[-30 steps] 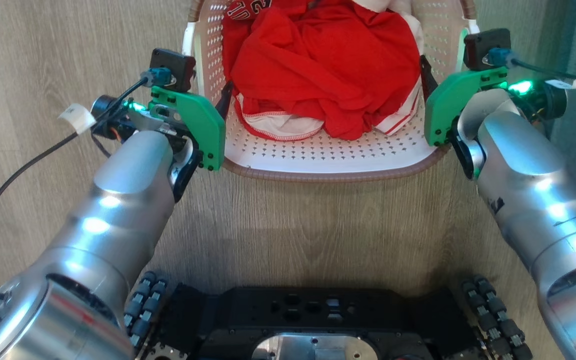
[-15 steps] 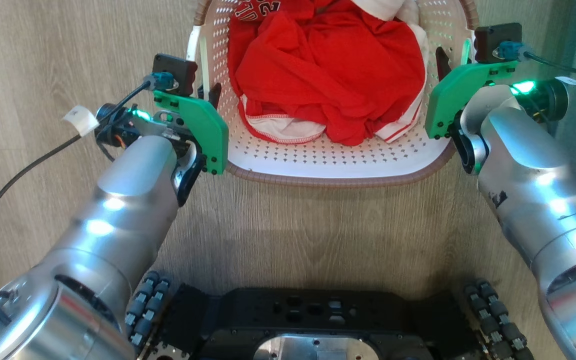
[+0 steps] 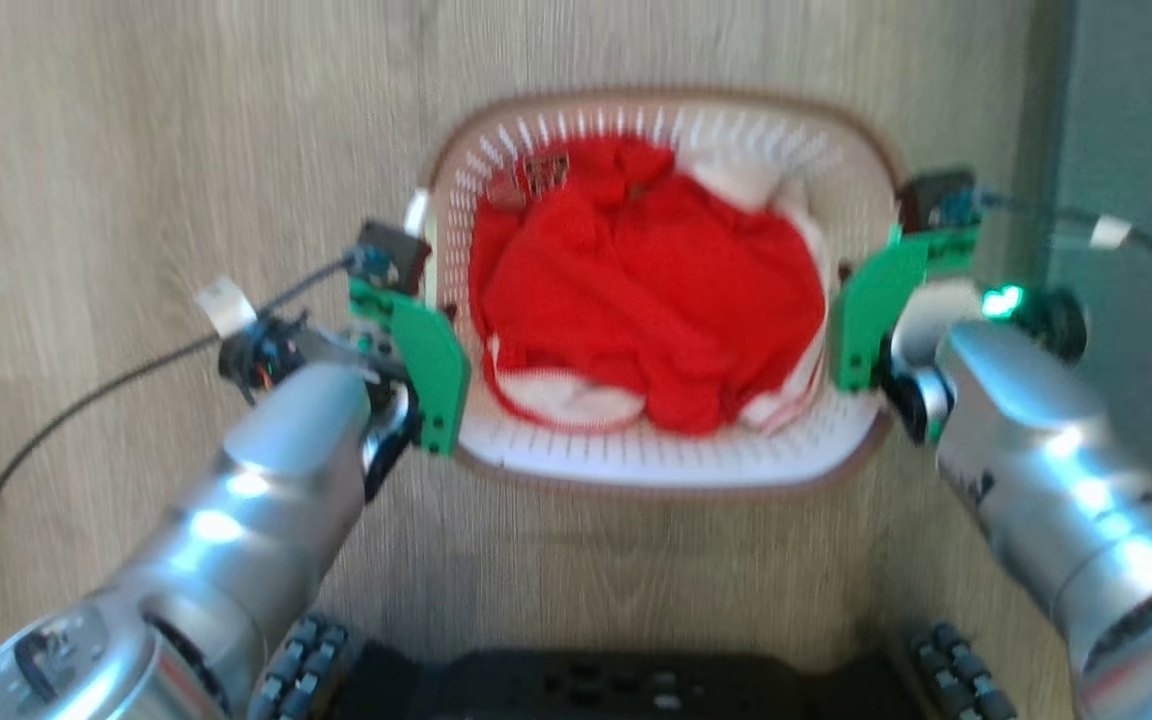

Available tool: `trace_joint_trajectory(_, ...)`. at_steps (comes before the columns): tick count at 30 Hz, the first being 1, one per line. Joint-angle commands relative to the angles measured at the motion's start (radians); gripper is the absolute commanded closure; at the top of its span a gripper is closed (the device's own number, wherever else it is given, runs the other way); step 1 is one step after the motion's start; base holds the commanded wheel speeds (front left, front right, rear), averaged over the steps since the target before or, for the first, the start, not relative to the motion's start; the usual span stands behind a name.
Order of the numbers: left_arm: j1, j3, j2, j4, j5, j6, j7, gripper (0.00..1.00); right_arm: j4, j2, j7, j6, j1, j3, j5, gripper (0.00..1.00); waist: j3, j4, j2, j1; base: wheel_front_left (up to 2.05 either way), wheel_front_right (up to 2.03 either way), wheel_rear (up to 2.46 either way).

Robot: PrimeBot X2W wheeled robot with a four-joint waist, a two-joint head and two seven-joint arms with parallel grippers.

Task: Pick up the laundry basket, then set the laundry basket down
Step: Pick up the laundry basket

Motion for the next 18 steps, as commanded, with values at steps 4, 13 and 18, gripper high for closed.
trace_joint_trajectory(4,0.065,-0.052,0.011,-0.047,-0.028,-0.024,0.019,1.00,-0.052,0.013,0.069,0.007,0.109,0.074,0.055,1.00,-0.191,-0.006,-0.0001,0.0000,0.00,0.00,0.00)
trace_joint_trajectory(13,0.193,-0.105,0.024,-0.057,-0.106,-0.024,0.082,1.00,-0.126,0.031,0.175,0.007,0.239,0.169,0.203,1.00,-0.439,-0.022,-0.0001,0.0000,0.00,0.00,0.00)
trace_joint_trajectory(18,0.259,-0.118,0.054,-0.094,-0.156,-0.024,0.130,1.00,-0.194,0.042,0.212,0.007,0.290,0.215,0.301,1.00,-0.552,-0.028,-0.0001,0.0000,0.00,0.00,0.00)
